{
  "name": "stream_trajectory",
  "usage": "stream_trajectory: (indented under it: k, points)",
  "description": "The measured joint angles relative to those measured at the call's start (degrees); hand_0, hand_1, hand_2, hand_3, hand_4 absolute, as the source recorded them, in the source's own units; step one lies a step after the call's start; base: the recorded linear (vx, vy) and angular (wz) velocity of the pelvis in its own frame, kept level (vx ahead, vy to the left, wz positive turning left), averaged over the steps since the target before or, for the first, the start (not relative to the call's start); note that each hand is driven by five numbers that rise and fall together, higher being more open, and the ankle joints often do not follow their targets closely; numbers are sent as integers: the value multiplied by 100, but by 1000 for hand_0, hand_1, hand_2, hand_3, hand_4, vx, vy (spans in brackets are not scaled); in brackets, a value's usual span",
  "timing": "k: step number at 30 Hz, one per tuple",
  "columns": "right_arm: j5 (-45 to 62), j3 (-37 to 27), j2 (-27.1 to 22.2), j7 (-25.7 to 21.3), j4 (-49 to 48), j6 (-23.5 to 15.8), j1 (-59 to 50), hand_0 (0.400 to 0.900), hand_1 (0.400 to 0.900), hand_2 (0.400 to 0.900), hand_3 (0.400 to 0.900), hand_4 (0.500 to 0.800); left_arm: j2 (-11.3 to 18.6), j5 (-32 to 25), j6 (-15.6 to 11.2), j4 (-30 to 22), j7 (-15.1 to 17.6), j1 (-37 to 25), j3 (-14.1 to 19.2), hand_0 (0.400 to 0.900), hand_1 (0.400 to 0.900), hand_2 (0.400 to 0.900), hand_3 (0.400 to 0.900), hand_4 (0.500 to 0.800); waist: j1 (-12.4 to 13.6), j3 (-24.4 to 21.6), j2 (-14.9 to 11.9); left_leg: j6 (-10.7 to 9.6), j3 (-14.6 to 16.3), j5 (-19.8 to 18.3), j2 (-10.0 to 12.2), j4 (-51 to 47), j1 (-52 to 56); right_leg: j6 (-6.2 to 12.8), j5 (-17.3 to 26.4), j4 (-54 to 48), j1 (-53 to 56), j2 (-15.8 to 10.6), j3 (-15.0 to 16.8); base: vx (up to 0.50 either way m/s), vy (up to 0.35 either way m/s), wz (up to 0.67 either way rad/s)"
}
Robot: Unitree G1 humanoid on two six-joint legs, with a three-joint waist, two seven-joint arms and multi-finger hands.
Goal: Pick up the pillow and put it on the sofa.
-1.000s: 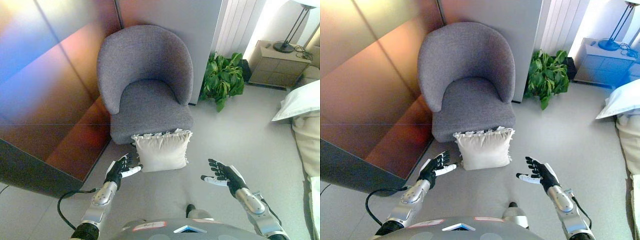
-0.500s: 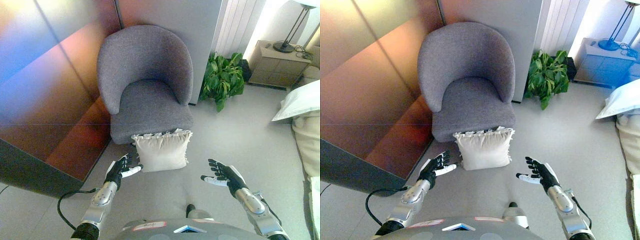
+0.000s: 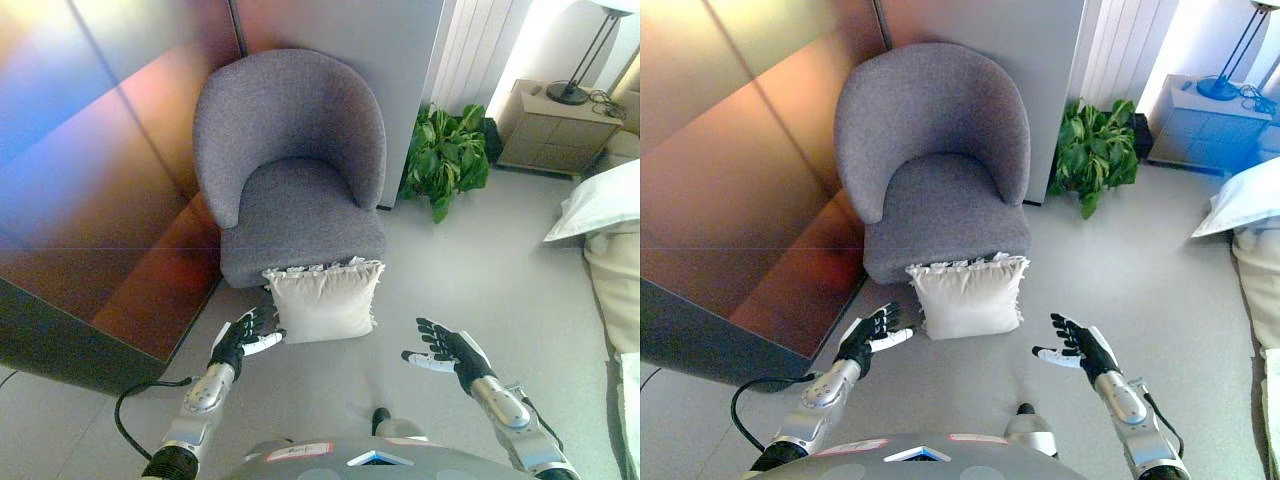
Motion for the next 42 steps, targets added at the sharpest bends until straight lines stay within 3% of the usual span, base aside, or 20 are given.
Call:
stream_trajectory:
  k: [12,14,15,16,18,21,22,23,26,28,30,31,33,34,37,40,42]
  points:
    - [-3,-6,-85,-6,-3,3,-120,900,900,900,900,800,10,-11,4,-1,17,-59,0,900,900,900,900,800,4,256,77,-16,-114,-90,95,499,-453,-49,-28,48,-251,69,69,-8,-122,-2]
    - [-1,46,-85,-6,4,1,-317,900,900,900,900,800,71,-81,5,6,25,-111,38,900,900,900,900,800,89,566,-130,-88,-170,-154,126,1705,-973,-172,-93,277,-283,87,267,8,-136,15]
    - [1,33,-85,-13,-18,-7,-391,900,900,900,900,800,127,-152,3,-6,18,-216,42,900,900,900,900,800,154,703,-233,-223,-354,-185,208,2583,-1427,-445,-352,673,-502,99,152,83,-57,22]
    - [-1,33,-102,-38,-8,2,-437,900,900,900,900,800,129,-205,8,28,30,-262,42,900,900,900,900,800,197,785,-308,-377,-567,19,196,3192,-1802,-437,-350,607,-445,95,111,135,-1,19]
    - [0,-20,-149,-132,-15,0,-480,900,900,900,900,800,95,-259,10,15,4,-247,23,900,900,900,900,800,193,830,-377,-399,-670,147,175,3505,-2196,-469,-341,388,-350,74,71,186,52,4]
    - [2,-52,-173,-203,-20,-2,-536,900,900,900,900,800,63,-314,10,13,0,-229,23,900,900,900,900,800,198,850,-385,-367,-555,159,61,3256,-2204,-461,-355,295,-424,-10,26,156,68,-10]
    - [4,-46,-524,-263,-112,-60,-632,900,900,900,900,800,-153,-407,-7,-105,-20,-139,13,900,900,900,900,800,244,847,262,-368,-458,60,347,1267,-2013,-415,-777,1173,-633,469,-99,273,167,-22]
    - [-1,-50,-574,-269,-59,-73,-614,900,900,900,900,800,-168,-413,-49,-54,-15,-198,24,900,900,900,900,800,203,922,392,-351,-516,66,485,845,-1921,-599,-1007,1049,-394,600,-10,446,260,-51]
    - [-1,-93,-429,-338,197,15,-700,900,900,900,900,800,-97,-457,-24,-31,35,-355,8,900,900,900,900,800,411,1106,127,-491,-456,342,284,550,-2103,-579,-950,930,-387,512,459,378,225,-47]
    - [0,-106,-408,-366,199,11,-762,900,900,900,900,800,-85,-460,-17,-7,42,-290,10,900,900,900,900,800,563,1078,123,-486,-395,346,350,856,-2317,-488,-1003,929,-487,426,622,408,204,-15]
    - [0,-107,-383,-387,187,-10,-772,900,900,900,900,800,-94,-459,6,-5,40,-265,10,900,900,900,900,800,564,977,177,-384,-344,250,346,1125,-2286,-436,-1025,805,-534,323,600,454,207,-26]
    - [0,-78,-363,-387,194,-12,-840,900,900,900,900,800,-76,-459,1,-16,77,-311,14,900,900,900,900,800,648,949,211,173,-143,371,310,1115,-2301,-463,-1199,1137,-562,188,530,282,143,-6]
    - [5,99,-109,-380,163,7,-865,900,900,900,900,800,197,-456,3,-24,173,-377,27,900,900,900,900,800,652,844,-149,400,217,197,-46,1306,-2180,36,-1736,2467,-604,-436,442,263,219,15]
    - [5,134,-34,-369,127,-2,-849,900,900,900,900,800,296,-452,0,-32,202,-469,22,900,900,900,900,800,615,798,-242,457,223,73,-257,1317,-2113,192,-1662,2608,-458,-529,473,265,292,13]
    - [17,304,180,-405,181,4,-1060,900,900,900,900,800,417,-449,-44,-27,290,-801,23,900,900,900,900,800,607,830,-330,635,248,39,-445,1180,-1818,462,-1418,3913,-883,-854,666,218,281,-8]
    - [8,642,240,-381,101,0,-1261,900,900,900,900,800,531,-393,-48,-211,381,-868,17,900,900,900,900,800,606,852,-375,779,278,-36,-520,1017,-1583,374,-873,4684,-1332,-1008,632,289,136,8]
    - [-31,736,220,-383,39,1,-1351,900,900,900,900,800,586,-389,-48,-247,480,-891,19,900,900,900,900,800,593,897,-369,849,237,-27,-513,859,-1471,304,-1198,4797,-1690,-1006,380,278,-55,22]
